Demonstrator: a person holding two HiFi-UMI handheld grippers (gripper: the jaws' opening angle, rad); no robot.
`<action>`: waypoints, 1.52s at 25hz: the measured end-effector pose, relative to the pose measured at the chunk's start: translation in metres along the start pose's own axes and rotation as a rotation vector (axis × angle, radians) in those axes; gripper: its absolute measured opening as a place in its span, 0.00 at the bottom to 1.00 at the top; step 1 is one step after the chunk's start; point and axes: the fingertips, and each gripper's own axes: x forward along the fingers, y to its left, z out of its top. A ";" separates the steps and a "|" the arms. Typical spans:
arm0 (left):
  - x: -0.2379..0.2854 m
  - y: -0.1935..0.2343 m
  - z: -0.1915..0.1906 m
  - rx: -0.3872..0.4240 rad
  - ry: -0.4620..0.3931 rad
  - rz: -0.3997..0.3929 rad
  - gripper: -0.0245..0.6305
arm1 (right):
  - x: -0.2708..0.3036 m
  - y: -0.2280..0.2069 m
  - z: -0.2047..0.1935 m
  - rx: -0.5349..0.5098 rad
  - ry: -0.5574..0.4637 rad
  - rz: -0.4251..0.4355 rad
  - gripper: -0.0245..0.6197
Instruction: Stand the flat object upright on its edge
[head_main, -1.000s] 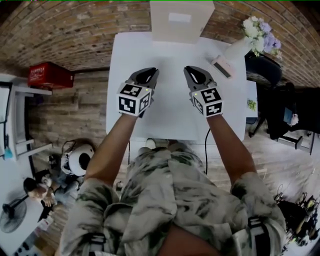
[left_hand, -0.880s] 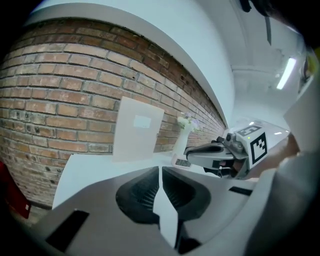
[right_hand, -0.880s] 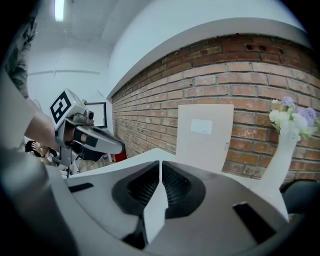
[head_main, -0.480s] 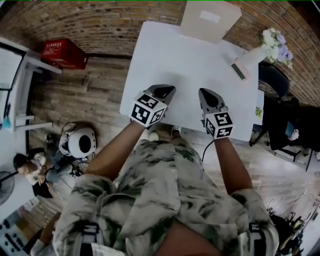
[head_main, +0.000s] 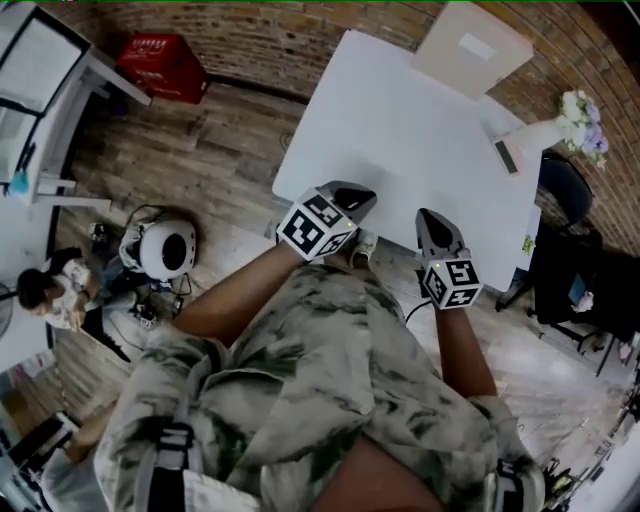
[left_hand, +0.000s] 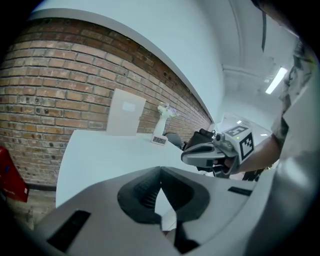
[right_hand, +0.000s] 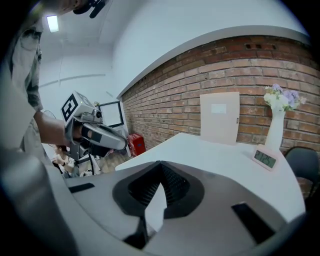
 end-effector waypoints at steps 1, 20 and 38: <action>-0.007 -0.001 -0.003 -0.003 0.001 -0.002 0.07 | -0.002 0.007 -0.001 -0.001 0.002 0.006 0.07; -0.065 -0.006 -0.043 -0.027 0.029 -0.028 0.07 | -0.028 0.051 -0.005 0.022 -0.008 -0.022 0.07; -0.060 -0.010 -0.048 -0.040 0.036 -0.041 0.07 | -0.038 0.046 -0.005 0.020 -0.003 -0.040 0.07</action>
